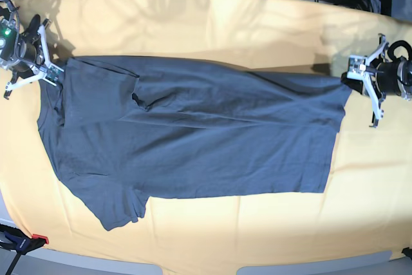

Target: Fold the T-shirt properly

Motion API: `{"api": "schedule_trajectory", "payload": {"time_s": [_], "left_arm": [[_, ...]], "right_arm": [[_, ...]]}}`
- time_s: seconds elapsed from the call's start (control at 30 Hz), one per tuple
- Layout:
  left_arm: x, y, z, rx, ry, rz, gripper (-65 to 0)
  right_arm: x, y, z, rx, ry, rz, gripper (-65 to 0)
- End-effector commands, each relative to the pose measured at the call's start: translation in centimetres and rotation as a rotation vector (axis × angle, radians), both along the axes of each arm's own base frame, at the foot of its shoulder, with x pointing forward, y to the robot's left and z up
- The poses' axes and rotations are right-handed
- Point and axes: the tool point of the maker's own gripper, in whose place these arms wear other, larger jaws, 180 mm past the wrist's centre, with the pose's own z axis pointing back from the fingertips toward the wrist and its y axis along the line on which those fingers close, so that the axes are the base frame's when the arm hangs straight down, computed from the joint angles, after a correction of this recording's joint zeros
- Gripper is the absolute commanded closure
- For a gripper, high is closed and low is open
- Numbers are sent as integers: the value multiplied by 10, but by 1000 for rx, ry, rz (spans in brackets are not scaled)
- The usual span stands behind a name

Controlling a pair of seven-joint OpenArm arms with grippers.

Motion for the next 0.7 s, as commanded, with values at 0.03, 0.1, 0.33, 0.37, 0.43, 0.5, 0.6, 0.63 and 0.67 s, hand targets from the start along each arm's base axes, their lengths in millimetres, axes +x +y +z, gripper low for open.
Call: {"api": "schedule_trajectory", "payload": {"time_s": [0.03, 0.1, 0.33, 0.37, 0.43, 0.5, 0.6, 0.63, 0.67], "left_arm": [[-3, 2, 9, 10, -4, -24, 0], [-11, -3, 7, 4, 15, -40, 0], [-41, 9, -6, 87, 90, -90, 0], [-45, 17, -6, 118, 98, -96, 0], [-49, 20, -8, 131, 110, -100, 0], [-49, 19, -8, 128, 113, -101, 0], [-50, 18, -8, 122, 114, -102, 0], [-50, 17, -8, 112, 119, -100, 0], [-51, 14, -7, 93, 125, -98, 0]], "right_arm": [[3, -1, 15, -20, -12, 28, 0], [-4, 3, 17, -19, 21, 46, 0], [-35, 5, 12, -70, 151, 95, 0], [-38, 3, 12, -85, 166, 99, 0], [-41, -3, 12, -119, 194, 106, 0], [-42, -7, 14, -139, 207, 121, 0], [-40, -16, 21, -179, 218, 129, 0], [-40, -18, 24, -178, 230, 123, 0], [-42, -17, 25, -163, 247, 115, 0]]}}
